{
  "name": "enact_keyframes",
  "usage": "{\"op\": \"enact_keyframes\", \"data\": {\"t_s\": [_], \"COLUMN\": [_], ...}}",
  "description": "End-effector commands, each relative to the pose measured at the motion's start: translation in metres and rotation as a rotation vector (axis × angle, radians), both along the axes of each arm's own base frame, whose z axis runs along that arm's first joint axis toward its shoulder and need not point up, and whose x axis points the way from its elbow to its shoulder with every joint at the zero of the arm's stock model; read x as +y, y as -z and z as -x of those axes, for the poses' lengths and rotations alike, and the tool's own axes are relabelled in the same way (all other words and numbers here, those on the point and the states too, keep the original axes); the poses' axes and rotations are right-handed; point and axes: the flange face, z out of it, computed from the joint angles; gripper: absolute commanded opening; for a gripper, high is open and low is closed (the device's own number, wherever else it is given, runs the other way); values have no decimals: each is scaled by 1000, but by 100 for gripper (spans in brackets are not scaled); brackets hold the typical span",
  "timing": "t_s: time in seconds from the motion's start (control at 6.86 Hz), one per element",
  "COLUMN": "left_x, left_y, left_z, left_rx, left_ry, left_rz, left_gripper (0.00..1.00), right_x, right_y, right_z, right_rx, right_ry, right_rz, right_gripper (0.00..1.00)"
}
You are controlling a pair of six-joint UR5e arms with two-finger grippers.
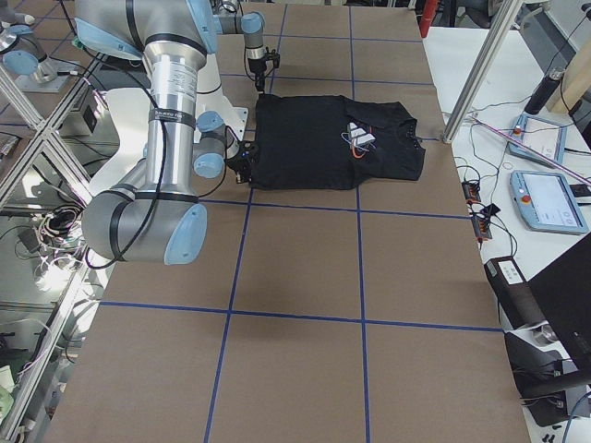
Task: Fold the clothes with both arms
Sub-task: 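Lift the hem with both grippers and fold it toward the collar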
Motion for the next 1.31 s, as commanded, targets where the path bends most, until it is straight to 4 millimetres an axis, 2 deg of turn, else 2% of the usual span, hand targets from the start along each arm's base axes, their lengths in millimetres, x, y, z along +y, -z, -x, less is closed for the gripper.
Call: {"op": "enact_keyframes", "data": {"t_s": [0.0,0.15,0.29,0.44,0.58,0.73,0.87,1.17], "left_x": [-14,-26,-36,-43,-41,-37,-30,7], "left_y": [28,36,54,67,76,85,89,106], "left_z": [35,49,75,98,111,122,122,130], "left_rx": [-1,1,23,26,30,40,47,93], "left_ry": [-28,-33,-81,-85,-96,-100,-115,-193], "left_rz": [-84,-78,-104,-96,-90,-89,-90,-84], "left_gripper": [0,0,0,0,0,0,0,0], "right_x": [-27,-45,-57,-60,-50,-31,-18,4], "right_y": [20,37,52,71,96,116,136,164], "right_z": [-17,-17,-21,-34,-44,-47,-56,-73], "right_rx": [-44,-84,-115,-159,-209,-252,-294,-359], "right_ry": [-27,-26,-15,14,73,128,185,272], "right_rz": [27,41,44,63,70,70,80,91], "right_gripper": [0,0,0,0,0,0,0,0]}}
